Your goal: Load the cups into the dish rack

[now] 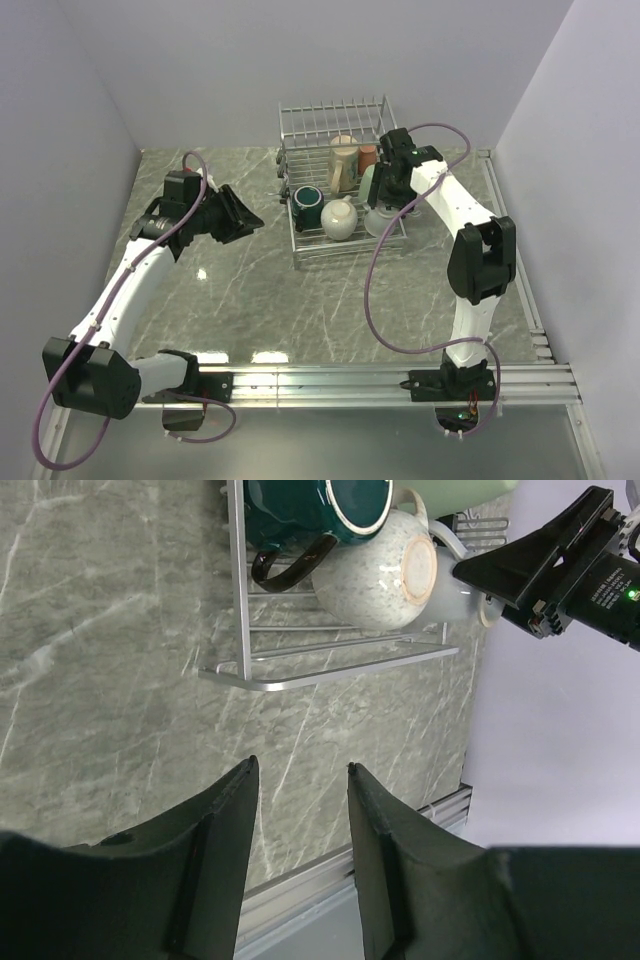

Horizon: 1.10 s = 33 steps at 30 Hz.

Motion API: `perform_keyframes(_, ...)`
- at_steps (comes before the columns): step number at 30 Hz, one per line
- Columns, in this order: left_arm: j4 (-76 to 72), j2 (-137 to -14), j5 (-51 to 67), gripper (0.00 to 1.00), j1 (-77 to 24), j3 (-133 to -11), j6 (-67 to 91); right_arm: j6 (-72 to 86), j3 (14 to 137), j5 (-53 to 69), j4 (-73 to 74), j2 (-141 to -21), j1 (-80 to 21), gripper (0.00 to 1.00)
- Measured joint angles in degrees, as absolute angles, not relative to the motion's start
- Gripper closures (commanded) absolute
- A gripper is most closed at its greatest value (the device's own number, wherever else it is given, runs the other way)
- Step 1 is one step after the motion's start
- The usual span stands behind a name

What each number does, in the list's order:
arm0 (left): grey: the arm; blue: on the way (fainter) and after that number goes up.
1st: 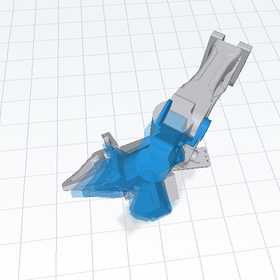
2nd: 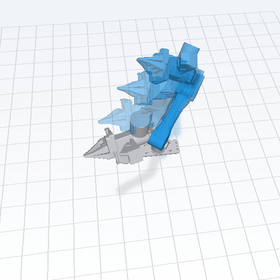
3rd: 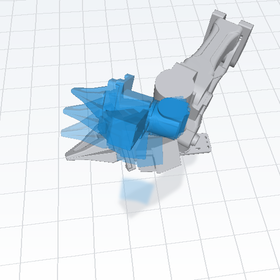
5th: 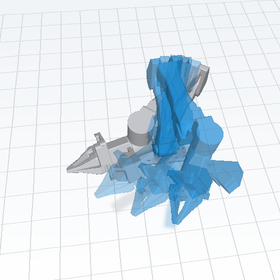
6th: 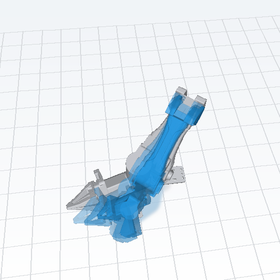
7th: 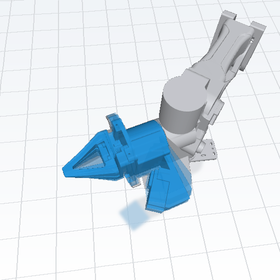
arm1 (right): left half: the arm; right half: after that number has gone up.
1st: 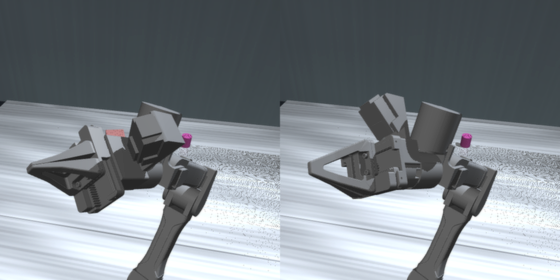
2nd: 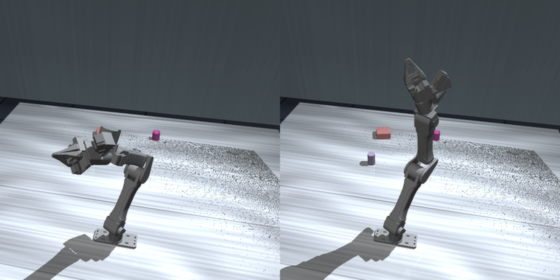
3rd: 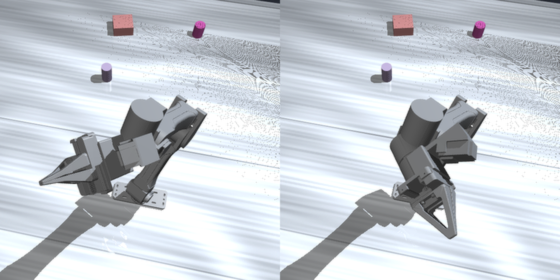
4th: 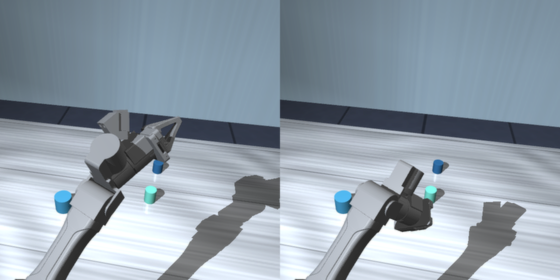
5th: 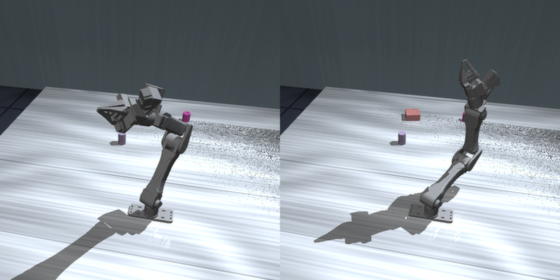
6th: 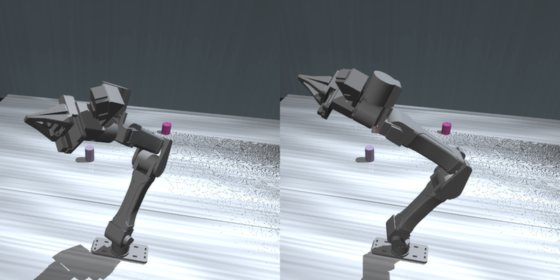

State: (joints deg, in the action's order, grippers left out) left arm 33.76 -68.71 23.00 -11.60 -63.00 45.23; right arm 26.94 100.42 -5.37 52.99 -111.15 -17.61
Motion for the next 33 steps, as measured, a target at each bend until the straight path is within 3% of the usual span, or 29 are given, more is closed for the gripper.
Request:
perform_keyframes(1, 33.7, -68.7, 23.0, 0.54, -11.6, -63.0, 45.2, 27.0, 100.4, -5.4, 52.9, -111.2, -17.6, 0.33)
perform_keyframes(4, 33.9, -68.7, 23.0, 0.54, -11.6, -63.0, 45.2, 27.0, 100.4, -5.5, 52.7, -111.2, -17.6, 0.19)
perform_keyframes(10, 34.0, -68.7, 23.0, 0.55, -11.6, -63.0, 45.2, 27.1, 100.4, -5.6, 52.0, -111.7, -17.7, 0.08)
perform_keyframes(22, 34.8, -69.4, 22.7, 0.55, -11.6, -63.7, 44.6, 27.1, 99.5, -6.4, 52.7, -109.6, -17.8, 0.06)
perform_keyframes(33, 35.1, -72.9, 21.7, 0.49, -11.6, -66.7, 43.0, 25.7, 92.1, -1.4, 49.7, -82.8, -17.8, 0.04)
